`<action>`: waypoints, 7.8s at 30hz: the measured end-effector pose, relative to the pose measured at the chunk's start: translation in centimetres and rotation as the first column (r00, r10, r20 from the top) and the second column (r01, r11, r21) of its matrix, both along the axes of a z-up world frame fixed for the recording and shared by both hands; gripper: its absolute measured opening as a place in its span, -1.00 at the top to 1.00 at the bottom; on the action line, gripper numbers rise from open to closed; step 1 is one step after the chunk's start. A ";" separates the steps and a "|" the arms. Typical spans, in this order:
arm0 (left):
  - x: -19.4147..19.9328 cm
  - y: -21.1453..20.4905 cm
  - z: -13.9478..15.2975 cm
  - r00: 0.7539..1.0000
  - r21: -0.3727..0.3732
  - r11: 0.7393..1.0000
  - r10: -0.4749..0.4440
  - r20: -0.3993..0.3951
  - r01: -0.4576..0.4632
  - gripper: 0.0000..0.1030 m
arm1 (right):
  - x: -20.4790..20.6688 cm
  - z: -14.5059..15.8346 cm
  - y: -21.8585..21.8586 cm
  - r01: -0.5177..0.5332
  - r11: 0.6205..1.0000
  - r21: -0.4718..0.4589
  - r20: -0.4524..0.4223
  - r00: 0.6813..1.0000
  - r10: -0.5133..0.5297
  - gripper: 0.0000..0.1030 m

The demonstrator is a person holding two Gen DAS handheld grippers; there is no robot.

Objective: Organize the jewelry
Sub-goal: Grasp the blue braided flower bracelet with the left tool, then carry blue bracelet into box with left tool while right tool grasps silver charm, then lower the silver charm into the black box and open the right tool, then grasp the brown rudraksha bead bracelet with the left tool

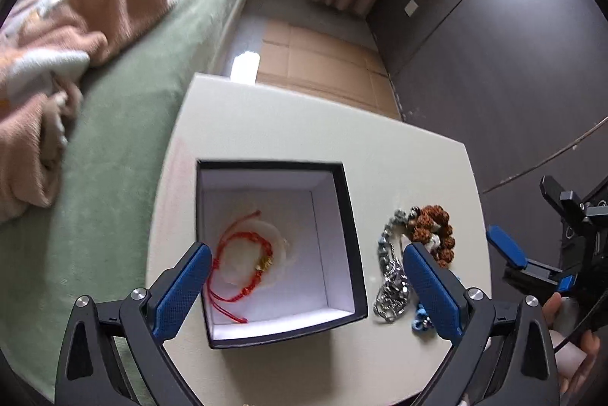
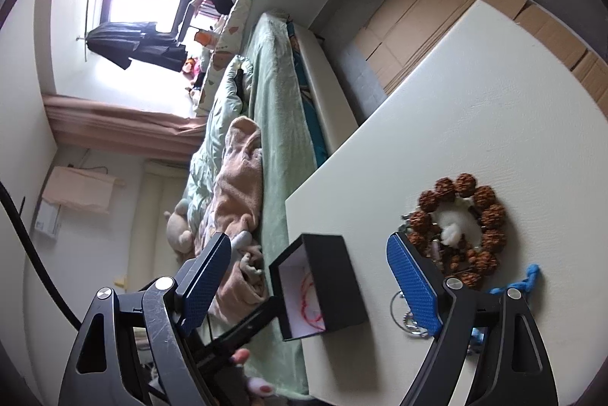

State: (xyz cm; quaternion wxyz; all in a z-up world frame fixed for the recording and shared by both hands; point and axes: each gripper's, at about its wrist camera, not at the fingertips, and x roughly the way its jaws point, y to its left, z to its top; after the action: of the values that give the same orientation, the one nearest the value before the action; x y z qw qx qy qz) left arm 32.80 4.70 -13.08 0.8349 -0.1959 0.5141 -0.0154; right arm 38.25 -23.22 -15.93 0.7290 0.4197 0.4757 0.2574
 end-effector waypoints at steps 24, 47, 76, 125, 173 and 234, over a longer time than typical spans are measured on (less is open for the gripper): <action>0.0 -10.4 0.9 0.973 0.040 0.975 -0.221 0.060 0.219 -0.10 | -3.3 -1.3 -9.4 0.147 0.957 -0.248 -0.074 0.983 -0.170 -0.13; -0.7 -17.8 -6.4 0.938 0.034 0.940 -0.335 -0.093 0.339 -0.01 | -4.0 -2.9 -12.0 0.170 0.959 -0.228 -0.122 0.972 -0.201 -0.02; -1.8 -11.3 0.5 0.972 0.061 0.973 -0.226 0.072 0.222 0.42 | -3.1 -2.2 -8.7 0.078 0.971 -0.224 -0.084 0.991 -0.099 -0.02; -3.2 0.7 1.9 0.989 0.021 1.000 0.011 0.149 -0.015 0.42 | -4.3 0.0 4.9 -0.167 0.972 -0.166 0.051 0.983 0.178 0.92; -3.2 -0.9 2.5 0.984 0.011 1.000 0.005 0.177 -0.008 -0.92 | -2.2 0.9 -0.8 0.023 0.968 -0.248 0.025 1.000 -0.017 -0.23; 3.3 -13.0 2.9 0.943 -0.112 0.941 -0.304 0.139 0.320 0.63 | -2.2 -2.6 -9.0 0.151 0.957 -0.246 -0.105 0.978 -0.181 -0.23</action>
State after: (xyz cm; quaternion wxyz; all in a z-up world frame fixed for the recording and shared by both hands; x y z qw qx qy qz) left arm 36.05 -8.33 -10.20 0.8363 -0.1656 0.4856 -0.1933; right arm 36.09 -32.23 -18.49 0.7613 0.3838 0.5110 0.1097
